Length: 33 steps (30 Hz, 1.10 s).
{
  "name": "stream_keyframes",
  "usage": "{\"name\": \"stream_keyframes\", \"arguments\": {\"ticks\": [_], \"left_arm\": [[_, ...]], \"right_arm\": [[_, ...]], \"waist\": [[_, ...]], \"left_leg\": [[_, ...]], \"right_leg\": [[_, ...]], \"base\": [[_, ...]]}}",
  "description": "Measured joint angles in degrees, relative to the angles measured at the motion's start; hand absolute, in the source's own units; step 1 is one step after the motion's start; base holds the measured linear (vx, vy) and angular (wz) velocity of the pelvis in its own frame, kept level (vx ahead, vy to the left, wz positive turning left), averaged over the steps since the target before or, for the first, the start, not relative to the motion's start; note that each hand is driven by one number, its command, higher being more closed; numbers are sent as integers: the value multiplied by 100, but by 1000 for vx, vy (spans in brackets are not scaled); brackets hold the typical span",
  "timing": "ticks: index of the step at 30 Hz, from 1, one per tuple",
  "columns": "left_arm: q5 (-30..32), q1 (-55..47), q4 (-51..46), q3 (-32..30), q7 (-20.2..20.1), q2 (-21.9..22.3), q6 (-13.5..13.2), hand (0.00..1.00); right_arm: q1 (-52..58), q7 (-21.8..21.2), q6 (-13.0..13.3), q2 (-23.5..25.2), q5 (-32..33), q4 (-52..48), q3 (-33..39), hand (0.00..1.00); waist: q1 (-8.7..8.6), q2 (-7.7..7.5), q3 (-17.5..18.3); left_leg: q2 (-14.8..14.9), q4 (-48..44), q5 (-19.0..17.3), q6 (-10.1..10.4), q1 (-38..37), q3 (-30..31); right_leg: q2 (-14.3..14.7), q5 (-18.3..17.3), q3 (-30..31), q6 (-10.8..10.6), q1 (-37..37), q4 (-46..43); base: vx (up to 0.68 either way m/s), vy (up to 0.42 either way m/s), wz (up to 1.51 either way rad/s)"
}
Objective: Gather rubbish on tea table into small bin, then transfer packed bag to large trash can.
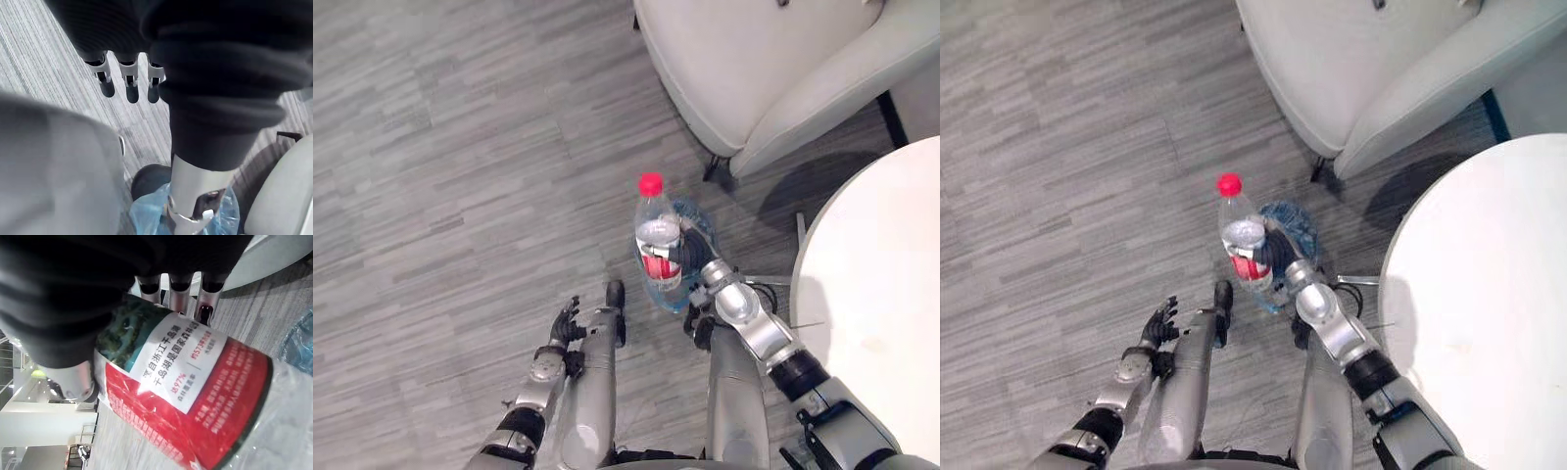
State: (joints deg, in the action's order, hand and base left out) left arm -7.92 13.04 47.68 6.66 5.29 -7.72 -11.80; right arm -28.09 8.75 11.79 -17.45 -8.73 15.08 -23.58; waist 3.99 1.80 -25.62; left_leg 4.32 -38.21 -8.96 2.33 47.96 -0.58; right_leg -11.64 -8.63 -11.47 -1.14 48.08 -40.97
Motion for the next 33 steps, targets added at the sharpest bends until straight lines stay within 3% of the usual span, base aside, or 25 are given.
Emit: {"name": "stream_keyframes", "arguments": {"ticks": [7, 10, 20, 21, 33], "left_arm": [[-65, 540, -348, -417, 130, 68, -108, 0], [-165, 749, -520, -463, 137, 76, -160, 0], [-290, 854, -913, -481, 143, 64, -285, 0], [-291, 854, -916, -481, 143, 65, -306, 0], [-289, 854, -953, -494, 247, 68, -340, 0]], "right_arm": [[-1217, 379, -118, -50, -86, 716, 266, 100], [-1508, 413, -163, -251, -103, 1094, 322, 100], [-1899, 612, -339, -443, -302, 2050, 357, 100], [-1900, 613, -339, -445, -304, 2062, 360, 0], [-1883, 648, -336, -405, -321, 2179, 574, 0]], "waist": [[39, 1, -218], [157, 0, -234], [175, -2, -243], [174, -2, -243], [165, -3, -242]], "left_leg": [[-8, -699, -14, -36, 1327, 43], [-46, -916, -6, -20, 1850, 109], [-122, -1092, 67, 97, 2469, 298], [-122, -1092, 70, 103, 2481, 311], [-108, -1061, 130, 203, 2529, 400]], "right_leg": [[-62, -59, 62, 44, 1274, -651], [-153, -164, 63, 25, 1810, -968], [-263, -377, -47, 100, 2445, -1392], [-264, -384, -59, 104, 2453, -1401], [-259, -470, -131, 167, 2532, -1516]], "base": [[-29, 7, 3], [-8, -36, 12], [-21, -20, 11], [-15, -1, 9], [-6, 1, 3]]}}
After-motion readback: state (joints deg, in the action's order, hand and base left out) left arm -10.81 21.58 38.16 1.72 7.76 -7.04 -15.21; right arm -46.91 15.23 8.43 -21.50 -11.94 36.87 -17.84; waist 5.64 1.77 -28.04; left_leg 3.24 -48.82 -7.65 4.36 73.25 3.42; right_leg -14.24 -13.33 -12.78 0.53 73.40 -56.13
